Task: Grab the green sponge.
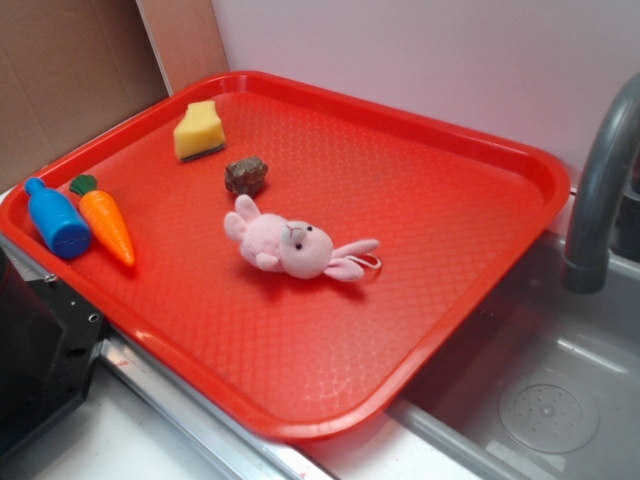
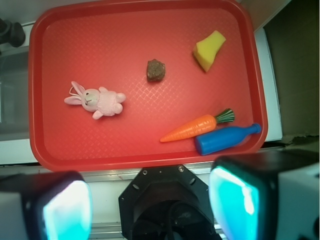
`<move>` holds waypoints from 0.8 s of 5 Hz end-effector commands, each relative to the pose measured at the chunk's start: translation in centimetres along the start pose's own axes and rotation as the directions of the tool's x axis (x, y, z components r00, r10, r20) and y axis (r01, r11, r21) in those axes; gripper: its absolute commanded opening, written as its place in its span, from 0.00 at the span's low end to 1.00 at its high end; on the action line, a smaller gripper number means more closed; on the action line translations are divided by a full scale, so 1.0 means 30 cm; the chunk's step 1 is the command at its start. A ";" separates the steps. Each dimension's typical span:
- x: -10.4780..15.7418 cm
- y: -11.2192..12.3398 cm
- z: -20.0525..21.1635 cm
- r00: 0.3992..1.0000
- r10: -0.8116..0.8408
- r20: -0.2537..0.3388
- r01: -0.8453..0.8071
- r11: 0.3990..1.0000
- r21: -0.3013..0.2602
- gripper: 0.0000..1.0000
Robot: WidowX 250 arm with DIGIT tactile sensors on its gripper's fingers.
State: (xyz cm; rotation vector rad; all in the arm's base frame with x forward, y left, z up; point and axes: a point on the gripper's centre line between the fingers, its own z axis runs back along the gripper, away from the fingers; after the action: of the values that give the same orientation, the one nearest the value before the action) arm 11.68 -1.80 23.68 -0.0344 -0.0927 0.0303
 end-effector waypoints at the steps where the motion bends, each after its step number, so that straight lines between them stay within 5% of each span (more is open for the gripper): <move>1: 0.000 0.000 0.000 1.000 0.000 0.000 0.000 1.000 0.000 1.00; 2: 0.078 0.148 -0.115 0.984 0.171 -0.052 -0.157 0.966 0.206 1.00; 3: 0.230 0.274 -0.179 0.954 0.298 -0.008 -0.295 0.946 0.136 1.00; 4: 0.318 0.373 -0.235 0.889 0.453 0.069 -0.458 0.879 0.133 1.00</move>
State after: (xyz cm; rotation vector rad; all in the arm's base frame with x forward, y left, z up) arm 21.44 8.79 15.77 0.0750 -0.0773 0.4925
